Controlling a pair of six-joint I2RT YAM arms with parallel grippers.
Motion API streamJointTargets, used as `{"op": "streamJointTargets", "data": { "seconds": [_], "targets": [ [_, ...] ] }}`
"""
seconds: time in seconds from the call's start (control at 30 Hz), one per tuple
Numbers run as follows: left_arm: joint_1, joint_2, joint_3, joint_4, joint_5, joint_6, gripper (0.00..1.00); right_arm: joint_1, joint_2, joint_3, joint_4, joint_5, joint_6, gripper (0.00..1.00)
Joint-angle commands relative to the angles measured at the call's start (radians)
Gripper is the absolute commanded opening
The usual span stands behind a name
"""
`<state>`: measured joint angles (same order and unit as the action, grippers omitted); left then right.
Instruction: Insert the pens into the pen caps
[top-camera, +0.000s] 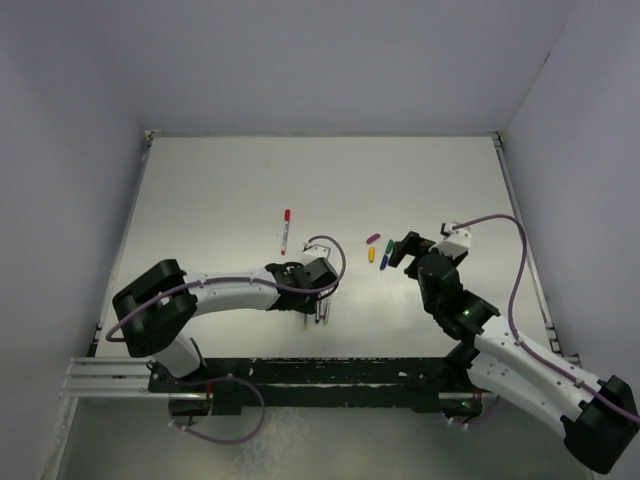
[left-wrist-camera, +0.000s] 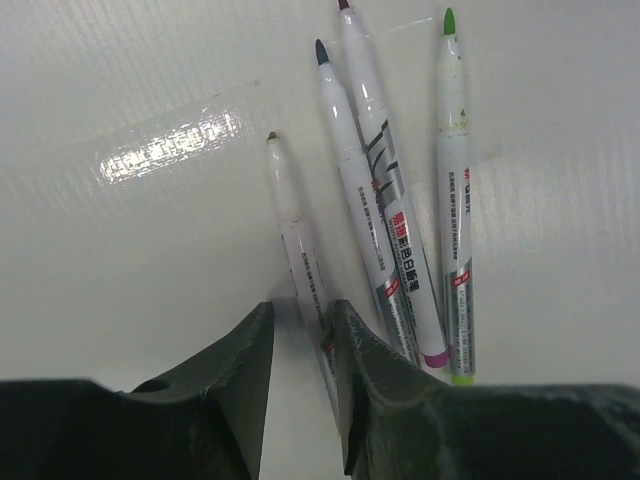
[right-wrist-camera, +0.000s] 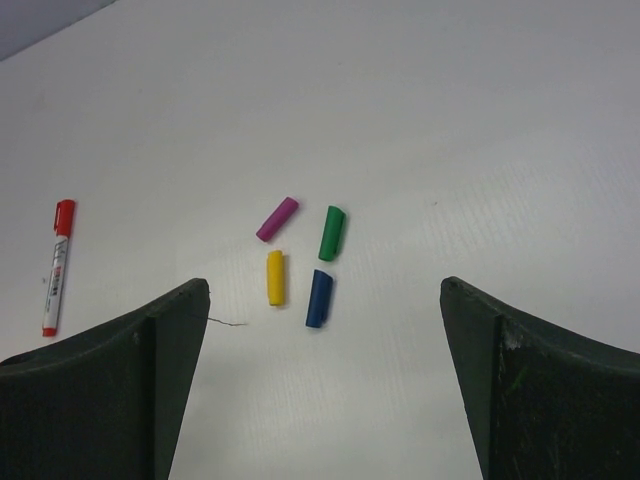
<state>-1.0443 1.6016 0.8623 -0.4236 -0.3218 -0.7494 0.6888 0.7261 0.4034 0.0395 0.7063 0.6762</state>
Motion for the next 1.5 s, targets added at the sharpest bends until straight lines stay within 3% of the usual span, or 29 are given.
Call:
{"op": "streamJointTargets", "data": {
  "seconds": [0.0, 0.53, 0.63, 0.73, 1.03, 1.17, 1.47],
  "targets": [
    [-0.006, 0.016, -0.009, -0.059, -0.017, -0.031, 0.33, -0.002, -0.006, -0.001, -0.002, -0.002, 0.033, 1.0],
    [-0.032, 0.117, -0.109, -0.098, 0.113, -0.108, 0.27, -0.002, -0.1, 0.024, -0.074, -0.007, 0.057, 1.0],
    [-0.043, 0.114, -0.125, -0.088, 0.122, -0.125, 0.21, -0.001, -0.112, 0.029, -0.083, -0.007, 0.054, 1.0],
    [-0.044, 0.125, -0.126, -0.085, 0.126, -0.124, 0.0, -0.001, -0.112, 0.034, -0.088, -0.007, 0.054, 1.0],
    [-0.044, 0.078, -0.124, -0.073, 0.109, -0.09, 0.0, -0.001, 0.032, 0.151, -0.205, 0.052, 0.039, 0.99],
    [-0.044, -0.024, -0.114, -0.123, 0.061, -0.087, 0.0, -0.002, 0.132, 0.219, -0.205, 0.036, -0.012, 0.92],
    [-0.045, -0.291, -0.102, -0.181, 0.004, -0.033, 0.0, -0.002, 0.351, 0.349, -0.153, -0.008, -0.075, 0.53]
  ]
}}
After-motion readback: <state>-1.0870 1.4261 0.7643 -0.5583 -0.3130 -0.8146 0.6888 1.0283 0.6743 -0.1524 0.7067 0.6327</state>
